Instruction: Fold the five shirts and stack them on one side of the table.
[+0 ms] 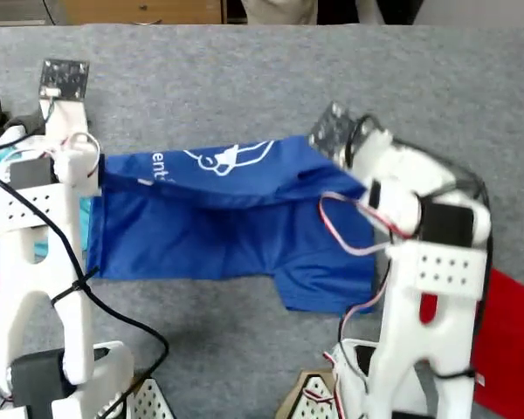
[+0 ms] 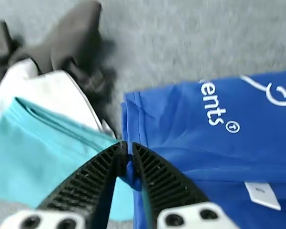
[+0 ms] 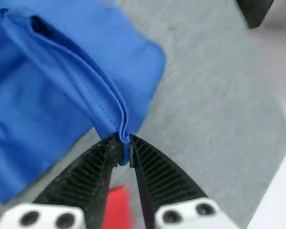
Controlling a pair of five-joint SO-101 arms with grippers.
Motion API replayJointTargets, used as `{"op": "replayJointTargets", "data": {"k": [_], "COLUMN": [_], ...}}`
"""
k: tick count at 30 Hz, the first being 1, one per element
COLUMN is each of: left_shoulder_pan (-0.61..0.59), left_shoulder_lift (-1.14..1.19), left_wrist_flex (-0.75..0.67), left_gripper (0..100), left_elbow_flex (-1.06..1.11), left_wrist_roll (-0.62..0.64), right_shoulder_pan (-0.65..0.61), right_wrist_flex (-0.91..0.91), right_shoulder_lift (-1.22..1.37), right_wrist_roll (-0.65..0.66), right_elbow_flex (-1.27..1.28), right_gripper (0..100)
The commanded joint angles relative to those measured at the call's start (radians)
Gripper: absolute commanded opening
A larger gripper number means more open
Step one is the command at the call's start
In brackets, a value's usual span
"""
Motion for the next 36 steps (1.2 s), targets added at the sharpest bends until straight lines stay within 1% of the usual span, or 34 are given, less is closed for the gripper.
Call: {"op": "replayJointTargets", "data": {"k": [1,3,6,13,16,21,27,31,36], "left_shoulder_pan": [-0.017,-0.018,-0.02,-0.04,-0.038,-0.032,-0.038,-0.038,-0.038], "left_shoulder_lift": [-0.035,-0.035,-0.036,-0.051,-0.097,-0.183,-0.229,-0.228,-0.229], "left_wrist_flex": [0.006,0.009,0.012,0.155,0.172,0.17,0.095,0.066,0.064], "left_gripper": [2,2,2,2,2,2,2,2,2], "left_elbow_flex": [0.038,0.071,0.117,0.135,0.164,0.255,0.361,0.381,0.382], "left_wrist_roll": [-0.002,-0.002,-0.003,-0.005,-0.003,-0.005,-0.005,-0.005,-0.005], "right_shoulder_pan": [0.047,0.065,0.076,0.077,0.074,0.084,0.084,0.085,0.117], "right_wrist_flex": [0.006,0.006,0.078,0.21,0.245,0.299,0.311,0.316,0.358], "right_shoulder_lift": [-0.14,-0.214,-0.308,-0.423,-0.429,-0.433,-0.433,-0.433,-0.433], "right_wrist_roll": [0.044,0.068,0.106,0.146,0.147,0.229,0.238,0.255,0.321], "right_elbow_flex": [0.137,0.213,0.272,0.329,0.337,0.386,0.4,0.4,0.4], "right_gripper": [0.4,0.4,0.4,0.4,0.4,0.4,0.4,0.4,0.4]}}
